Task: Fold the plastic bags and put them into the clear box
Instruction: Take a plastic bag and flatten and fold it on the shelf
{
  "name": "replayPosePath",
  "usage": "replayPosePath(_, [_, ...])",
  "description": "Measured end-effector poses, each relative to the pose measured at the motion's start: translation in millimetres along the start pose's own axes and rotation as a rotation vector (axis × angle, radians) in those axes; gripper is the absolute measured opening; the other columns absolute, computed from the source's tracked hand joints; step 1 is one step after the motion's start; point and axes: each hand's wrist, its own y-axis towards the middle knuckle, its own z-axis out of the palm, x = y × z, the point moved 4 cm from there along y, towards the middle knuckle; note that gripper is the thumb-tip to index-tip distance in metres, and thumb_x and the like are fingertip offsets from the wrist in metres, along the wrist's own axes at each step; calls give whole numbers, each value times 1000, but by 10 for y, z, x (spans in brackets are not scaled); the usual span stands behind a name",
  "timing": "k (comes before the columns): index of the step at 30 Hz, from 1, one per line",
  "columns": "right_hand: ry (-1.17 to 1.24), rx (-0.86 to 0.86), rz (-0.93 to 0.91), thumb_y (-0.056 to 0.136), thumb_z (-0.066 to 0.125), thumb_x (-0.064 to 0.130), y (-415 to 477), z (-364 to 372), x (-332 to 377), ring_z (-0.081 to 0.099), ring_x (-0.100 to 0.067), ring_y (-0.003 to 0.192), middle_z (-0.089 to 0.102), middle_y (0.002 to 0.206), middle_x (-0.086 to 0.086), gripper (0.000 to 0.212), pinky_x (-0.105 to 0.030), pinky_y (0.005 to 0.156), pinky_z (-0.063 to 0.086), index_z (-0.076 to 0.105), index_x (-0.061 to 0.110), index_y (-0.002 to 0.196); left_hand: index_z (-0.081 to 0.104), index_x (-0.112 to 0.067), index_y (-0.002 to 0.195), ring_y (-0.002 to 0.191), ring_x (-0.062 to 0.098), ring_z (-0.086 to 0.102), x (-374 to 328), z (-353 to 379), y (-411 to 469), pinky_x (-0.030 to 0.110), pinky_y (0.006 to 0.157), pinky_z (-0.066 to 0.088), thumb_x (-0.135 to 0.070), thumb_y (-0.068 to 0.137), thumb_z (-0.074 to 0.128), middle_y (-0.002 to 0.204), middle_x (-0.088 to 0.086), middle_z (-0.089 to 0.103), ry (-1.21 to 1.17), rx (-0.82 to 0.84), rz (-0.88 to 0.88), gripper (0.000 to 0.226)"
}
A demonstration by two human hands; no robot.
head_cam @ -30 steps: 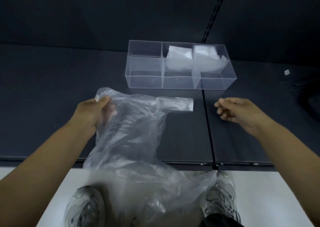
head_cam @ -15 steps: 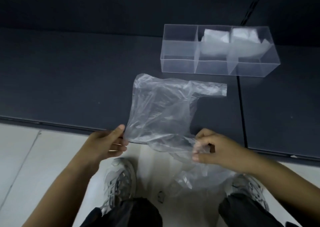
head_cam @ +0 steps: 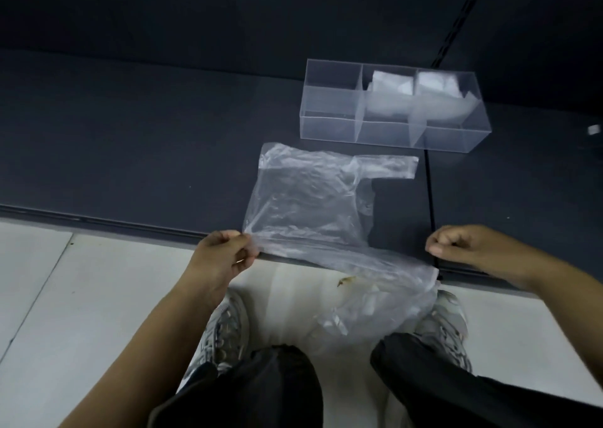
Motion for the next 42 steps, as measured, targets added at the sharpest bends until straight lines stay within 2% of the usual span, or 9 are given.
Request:
replayPosePath(5, [5, 129, 75, 67, 73, 55, -148, 327, 53, 58, 4, 100, 59, 112, 15, 46, -15, 80, 43, 61, 39, 108, 62, -10, 101, 50, 5, 55, 35, 49, -31, 18, 47, 46, -7, 85, 69, 60, -2, 60, 138, 149, -11, 17])
replayPosePath(9, [-152, -96, 35, 78, 77, 33, -148, 407, 41, 56, -7, 89, 53, 100, 9, 14, -18, 78, 41, 65, 27, 82, 69, -11, 87, 41, 5, 41, 52, 120, -31, 16, 38, 34, -14, 86, 69, 53, -4, 46, 197, 147, -85, 4])
replayPosePath(12, [-35, -145, 57, 79, 77, 27, -207, 250, 3, 57, -9, 81, 56, 95, 3, 28, -20, 77, 43, 56, 26, 61, 66, -18, 84, 43, 6, 40, 10, 140, -17, 15, 37, 33, -23, 83, 71, 52, -6, 45, 137, 117, -150, 8])
replayPosePath(16, [62, -48, 112, 79, 72, 36, -312, 69, -61, 54, -12, 74, 57, 82, -6, 31, -24, 73, 40, 52, 17, 65, 63, -16, 84, 52, 7, 59, -16, 210, -41, 18, 49, 50, -22, 89, 64, 65, -2, 66, -53, 159, -191, 8])
replayPosePath(20, [228, -72, 136, 79, 61, 46, -382, -10, -172, 64, -7, 70, 54, 75, -7, 39, -19, 66, 48, 49, 9, 80, 60, -10, 83, 49, 4, 62, 2, 243, -60, 14, 46, 49, -12, 92, 60, 66, 2, 68, -100, 138, -173, 9])
replayPosePath(24, [434, -200, 208, 84, 57, 49, -364, 17, -329, 69, -16, 71, 66, 83, -6, 40, -17, 62, 52, 61, 11, 93, 61, -6, 96, 79, 21, 71, 107, 232, -151, 29, 62, 55, -36, 91, 61, 87, 10, 74, 106, 121, -193, 31])
replayPosePath(30, [332, -267, 175, 94, 59, 23, -293, 56, -402, 57, -9, 56, 63, 64, -6, 19, -28, 64, 45, 61, 10, 81, 60, -4, 107, 93, 24, 70, 509, 334, -411, 34, 71, 57, -44, 89, 60, 112, 13, 70, 143, 307, -402, 44])
replayPosePath(36, [321, -386, 206, 86, 69, 10, -265, 57, -452, 48, -13, 52, 59, 60, -6, 8, -17, 48, 43, 63, 13, 90, 61, -14, 80, 52, 3, 57, 476, 474, -428, 14, 48, 47, -23, 74, 70, 65, -3, 61, -233, 386, -470, 14])
replayPosePath(42, [414, -712, 255, 85, 69, 5, -302, 58, -517, 60, -10, 53, 66, 67, -10, 11, -17, 50, 49, 66, 8, 96, 61, -13, 71, 49, 4, 54, 464, 375, -401, 15, 46, 47, -24, 73, 72, 60, -3, 57, -359, 280, -435, 16])
